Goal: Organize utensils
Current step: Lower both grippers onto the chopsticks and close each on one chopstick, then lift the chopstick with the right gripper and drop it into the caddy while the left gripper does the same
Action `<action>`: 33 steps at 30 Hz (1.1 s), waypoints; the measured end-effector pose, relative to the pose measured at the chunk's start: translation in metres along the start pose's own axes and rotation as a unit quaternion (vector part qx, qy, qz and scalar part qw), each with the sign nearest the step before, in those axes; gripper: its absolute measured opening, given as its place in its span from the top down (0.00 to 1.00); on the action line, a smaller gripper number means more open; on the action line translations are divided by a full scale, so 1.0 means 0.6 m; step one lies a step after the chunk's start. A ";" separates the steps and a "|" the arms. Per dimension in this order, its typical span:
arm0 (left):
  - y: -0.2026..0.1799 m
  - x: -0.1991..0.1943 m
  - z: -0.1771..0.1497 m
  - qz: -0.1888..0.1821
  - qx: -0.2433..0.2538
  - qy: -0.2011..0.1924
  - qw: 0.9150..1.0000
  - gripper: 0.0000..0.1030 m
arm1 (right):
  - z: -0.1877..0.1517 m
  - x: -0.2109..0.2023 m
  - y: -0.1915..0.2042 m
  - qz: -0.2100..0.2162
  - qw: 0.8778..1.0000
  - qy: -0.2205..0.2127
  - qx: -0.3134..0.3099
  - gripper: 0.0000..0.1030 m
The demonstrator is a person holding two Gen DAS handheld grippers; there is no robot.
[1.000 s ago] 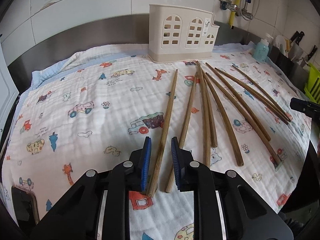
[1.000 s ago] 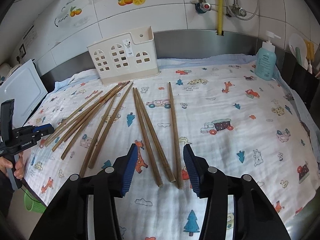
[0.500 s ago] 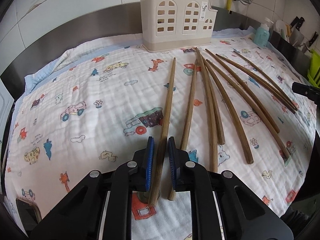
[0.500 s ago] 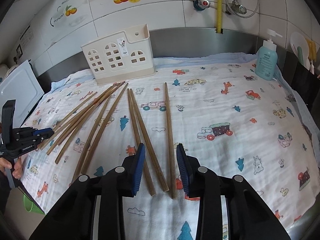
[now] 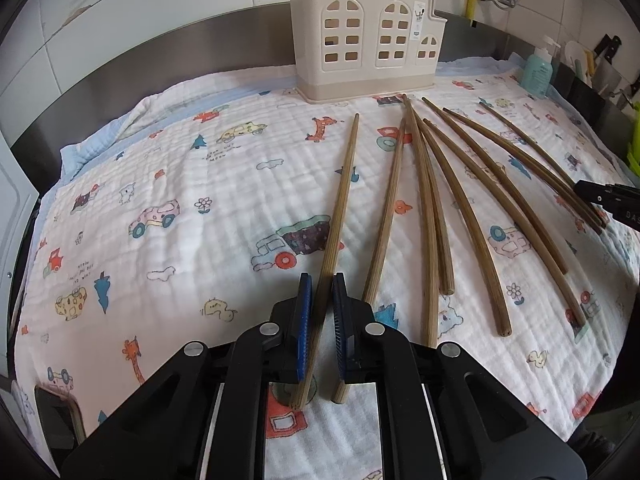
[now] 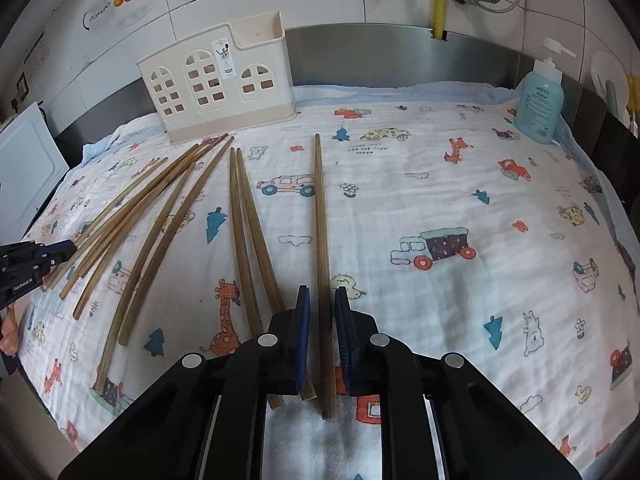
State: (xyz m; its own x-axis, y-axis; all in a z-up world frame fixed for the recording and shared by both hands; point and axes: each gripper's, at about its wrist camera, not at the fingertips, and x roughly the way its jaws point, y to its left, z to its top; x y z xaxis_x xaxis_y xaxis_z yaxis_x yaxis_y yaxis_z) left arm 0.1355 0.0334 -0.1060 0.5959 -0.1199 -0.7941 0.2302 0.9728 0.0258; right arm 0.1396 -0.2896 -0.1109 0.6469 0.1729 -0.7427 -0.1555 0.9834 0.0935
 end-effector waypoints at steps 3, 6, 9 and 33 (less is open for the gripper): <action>-0.001 0.001 0.001 0.001 -0.003 -0.002 1.000 0.91 | 0.001 0.001 0.003 -0.011 1.000 -0.002 -0.006 0.93; 0.000 0.002 0.002 0.001 -0.011 -0.002 1.000 0.91 | 0.001 -0.001 0.002 -0.011 1.000 -0.003 -0.004 0.93; 0.002 0.000 0.003 -0.001 -0.019 -0.003 1.000 0.93 | 0.002 -0.014 0.002 -0.011 1.000 -0.013 -0.001 0.94; 0.001 -0.107 0.065 -0.022 -0.046 -0.095 0.994 0.95 | 0.119 -0.172 0.037 0.030 0.990 -0.136 -0.039 0.94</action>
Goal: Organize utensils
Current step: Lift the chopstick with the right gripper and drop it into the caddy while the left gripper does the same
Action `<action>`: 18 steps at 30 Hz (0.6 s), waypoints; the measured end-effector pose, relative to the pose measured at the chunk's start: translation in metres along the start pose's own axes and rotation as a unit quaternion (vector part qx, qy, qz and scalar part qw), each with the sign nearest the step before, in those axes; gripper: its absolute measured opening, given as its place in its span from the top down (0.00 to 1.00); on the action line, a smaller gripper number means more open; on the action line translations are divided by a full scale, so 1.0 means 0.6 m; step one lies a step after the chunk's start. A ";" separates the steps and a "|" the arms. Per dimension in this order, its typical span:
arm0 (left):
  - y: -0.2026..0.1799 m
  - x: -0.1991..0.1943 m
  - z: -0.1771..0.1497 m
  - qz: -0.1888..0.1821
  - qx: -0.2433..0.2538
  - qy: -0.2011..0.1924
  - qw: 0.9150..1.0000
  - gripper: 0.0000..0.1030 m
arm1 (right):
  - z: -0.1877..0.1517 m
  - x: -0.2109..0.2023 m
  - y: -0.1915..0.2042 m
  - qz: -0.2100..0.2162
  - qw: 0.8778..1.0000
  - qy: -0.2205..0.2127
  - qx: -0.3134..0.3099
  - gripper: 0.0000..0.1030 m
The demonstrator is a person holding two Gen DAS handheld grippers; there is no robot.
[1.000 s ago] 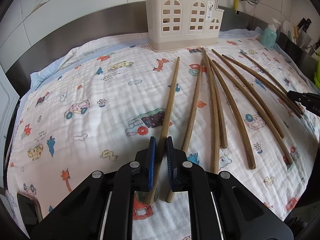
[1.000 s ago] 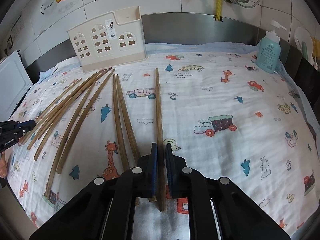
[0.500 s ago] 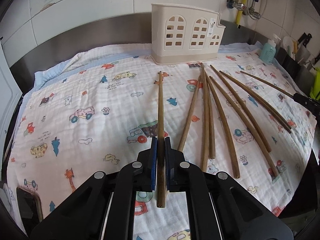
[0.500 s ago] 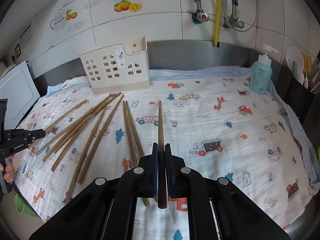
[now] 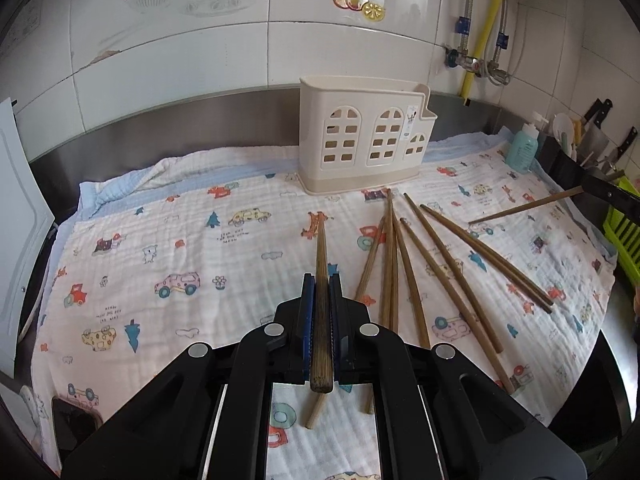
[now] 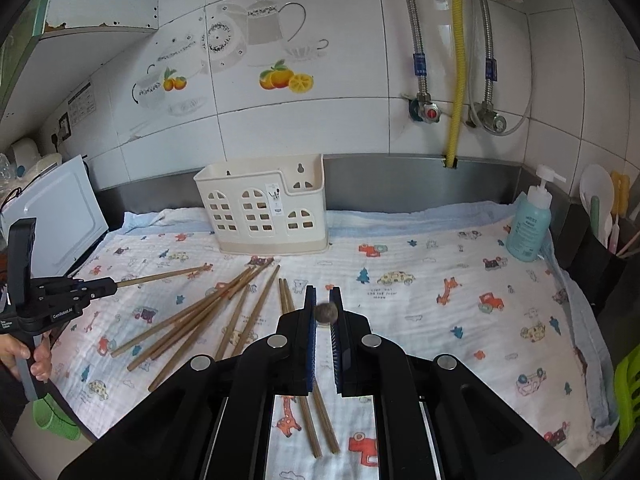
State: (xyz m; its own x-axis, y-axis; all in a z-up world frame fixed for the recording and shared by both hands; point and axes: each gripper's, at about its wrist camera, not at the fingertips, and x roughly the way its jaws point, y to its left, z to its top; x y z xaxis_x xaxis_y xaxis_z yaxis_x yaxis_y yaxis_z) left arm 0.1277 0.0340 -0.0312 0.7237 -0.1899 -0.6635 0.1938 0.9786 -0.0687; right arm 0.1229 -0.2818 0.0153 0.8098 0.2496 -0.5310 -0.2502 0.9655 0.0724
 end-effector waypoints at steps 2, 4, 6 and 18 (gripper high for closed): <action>-0.007 -0.004 0.012 0.002 0.009 -0.005 1.000 0.95 | 0.019 -0.002 0.000 0.006 1.000 -0.003 -0.006 0.94; -0.010 -0.008 0.024 -0.001 0.013 -0.010 1.000 0.95 | 0.043 -0.008 0.000 0.012 1.000 -0.009 -0.014 0.94; -0.011 -0.010 0.038 -0.002 0.016 -0.014 1.000 0.95 | 0.071 -0.014 -0.002 0.023 0.999 -0.014 -0.018 0.94; -0.028 -0.024 0.141 -0.008 0.034 -0.044 0.998 0.95 | 0.257 0.007 0.004 0.064 0.996 -0.055 -0.032 0.94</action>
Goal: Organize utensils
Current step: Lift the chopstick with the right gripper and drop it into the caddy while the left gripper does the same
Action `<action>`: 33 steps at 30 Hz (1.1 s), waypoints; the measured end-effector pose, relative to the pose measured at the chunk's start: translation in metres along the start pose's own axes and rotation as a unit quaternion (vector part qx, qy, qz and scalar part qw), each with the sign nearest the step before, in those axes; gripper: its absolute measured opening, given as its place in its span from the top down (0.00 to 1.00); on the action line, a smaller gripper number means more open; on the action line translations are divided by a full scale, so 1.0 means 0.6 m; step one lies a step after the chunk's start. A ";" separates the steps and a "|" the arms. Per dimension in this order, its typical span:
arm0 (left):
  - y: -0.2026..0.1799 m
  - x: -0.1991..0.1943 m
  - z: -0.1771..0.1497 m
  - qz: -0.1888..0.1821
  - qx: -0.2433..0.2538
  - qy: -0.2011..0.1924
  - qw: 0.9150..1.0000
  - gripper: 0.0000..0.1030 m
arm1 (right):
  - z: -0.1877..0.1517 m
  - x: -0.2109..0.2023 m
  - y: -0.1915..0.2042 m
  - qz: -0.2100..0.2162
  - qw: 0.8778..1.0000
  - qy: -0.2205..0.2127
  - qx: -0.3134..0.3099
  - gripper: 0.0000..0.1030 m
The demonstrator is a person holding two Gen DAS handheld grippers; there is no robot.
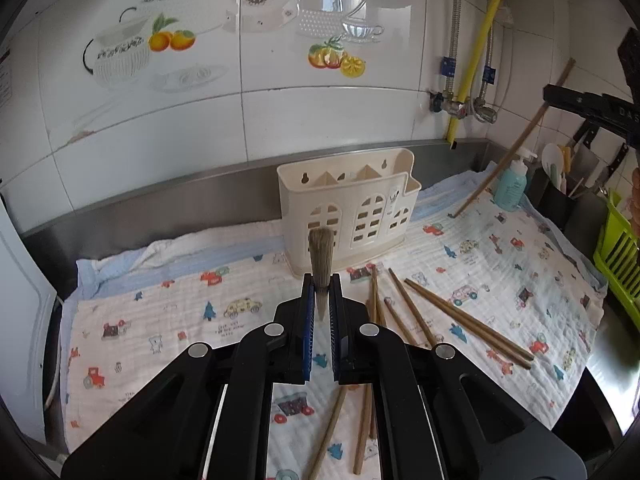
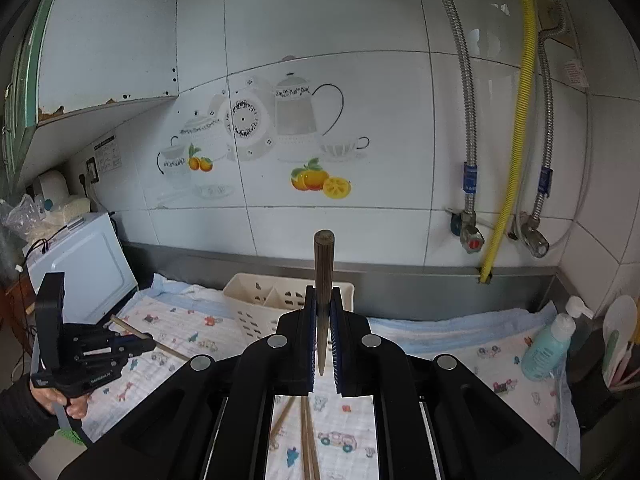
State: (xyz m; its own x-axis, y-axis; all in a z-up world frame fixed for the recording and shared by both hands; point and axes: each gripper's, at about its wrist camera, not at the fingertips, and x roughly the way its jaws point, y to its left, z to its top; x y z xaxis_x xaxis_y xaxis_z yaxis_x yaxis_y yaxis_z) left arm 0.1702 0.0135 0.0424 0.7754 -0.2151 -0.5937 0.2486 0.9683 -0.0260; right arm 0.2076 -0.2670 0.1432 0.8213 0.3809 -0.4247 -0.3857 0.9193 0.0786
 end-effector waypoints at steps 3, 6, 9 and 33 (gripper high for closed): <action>-0.005 -0.004 0.029 -0.001 0.008 -0.011 1.000 0.95 | 0.036 0.030 0.002 0.001 1.000 -0.007 -0.003 0.94; -0.010 -0.004 0.053 0.003 0.019 -0.019 1.000 0.95 | 0.059 0.066 0.007 -0.008 1.000 -0.009 -0.012 0.94; -0.011 -0.012 0.081 0.008 0.022 -0.035 0.999 0.95 | 0.070 0.107 0.007 -0.013 1.000 0.000 -0.014 0.94; 0.008 0.075 0.236 0.006 -0.016 -0.070 0.997 0.95 | -0.001 0.246 -0.008 -0.028 0.996 0.087 -0.018 0.94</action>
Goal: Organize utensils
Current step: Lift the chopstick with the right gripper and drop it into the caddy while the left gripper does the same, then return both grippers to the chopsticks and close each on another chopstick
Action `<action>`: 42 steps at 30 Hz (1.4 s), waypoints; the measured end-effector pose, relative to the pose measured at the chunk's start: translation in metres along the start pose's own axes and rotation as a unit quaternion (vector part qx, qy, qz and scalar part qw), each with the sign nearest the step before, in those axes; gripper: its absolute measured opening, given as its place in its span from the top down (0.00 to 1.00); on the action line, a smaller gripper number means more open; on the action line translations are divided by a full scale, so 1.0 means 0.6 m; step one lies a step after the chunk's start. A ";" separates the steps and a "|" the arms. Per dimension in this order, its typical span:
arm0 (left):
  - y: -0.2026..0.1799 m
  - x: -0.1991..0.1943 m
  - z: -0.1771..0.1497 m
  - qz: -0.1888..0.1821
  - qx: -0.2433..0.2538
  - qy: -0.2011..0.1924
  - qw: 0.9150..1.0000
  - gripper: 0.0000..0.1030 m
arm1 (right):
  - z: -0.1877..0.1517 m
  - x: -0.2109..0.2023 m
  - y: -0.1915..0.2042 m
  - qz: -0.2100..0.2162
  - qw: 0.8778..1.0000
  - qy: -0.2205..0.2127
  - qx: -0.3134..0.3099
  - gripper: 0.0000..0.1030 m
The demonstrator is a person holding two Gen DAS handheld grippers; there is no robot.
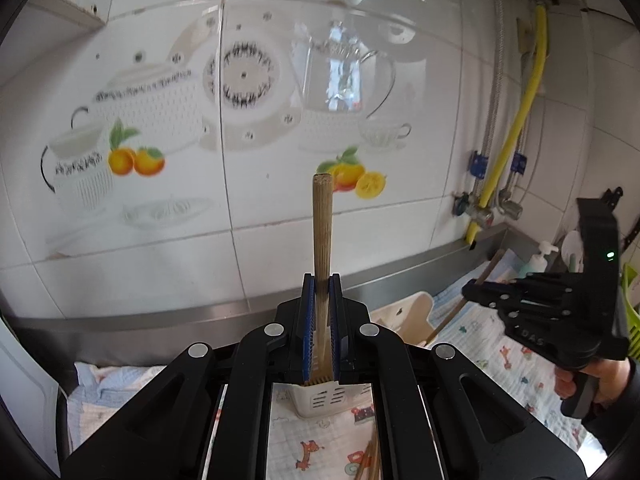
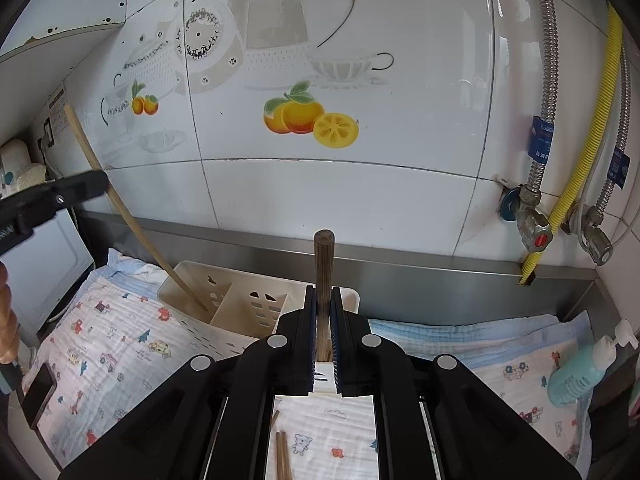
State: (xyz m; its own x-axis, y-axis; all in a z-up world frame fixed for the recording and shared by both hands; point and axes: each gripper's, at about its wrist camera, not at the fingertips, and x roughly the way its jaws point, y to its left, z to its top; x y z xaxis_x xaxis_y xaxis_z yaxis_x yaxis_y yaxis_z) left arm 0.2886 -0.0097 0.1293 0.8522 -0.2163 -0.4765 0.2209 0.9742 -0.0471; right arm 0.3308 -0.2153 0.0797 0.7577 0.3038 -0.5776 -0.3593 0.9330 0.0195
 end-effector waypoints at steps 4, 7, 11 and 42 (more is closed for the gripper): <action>0.006 0.027 -0.014 -0.001 -0.008 0.018 1.000 0.94 | -0.003 0.003 -0.002 0.000 1.000 0.001 0.003 0.94; 0.007 0.040 -0.018 0.000 -0.008 0.027 1.000 0.93 | -0.004 0.004 -0.003 0.001 1.000 0.001 0.004 0.93; 0.004 0.039 -0.018 0.015 0.000 0.023 1.000 0.92 | -0.003 -0.002 -0.002 0.000 1.000 -0.004 0.005 0.88; -0.003 -0.137 -0.288 -0.013 0.016 0.055 0.998 0.51 | -0.280 -0.215 0.085 -0.010 1.000 -0.019 -0.006 0.66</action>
State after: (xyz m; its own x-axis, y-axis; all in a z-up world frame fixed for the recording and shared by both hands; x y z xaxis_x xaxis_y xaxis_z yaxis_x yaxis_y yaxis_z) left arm 0.1363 0.0176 0.0169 0.7890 -0.2306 -0.5695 0.2579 0.9656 -0.0337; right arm 0.1234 -0.2393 0.0177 0.7849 0.2928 -0.5461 -0.3505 0.9365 -0.0017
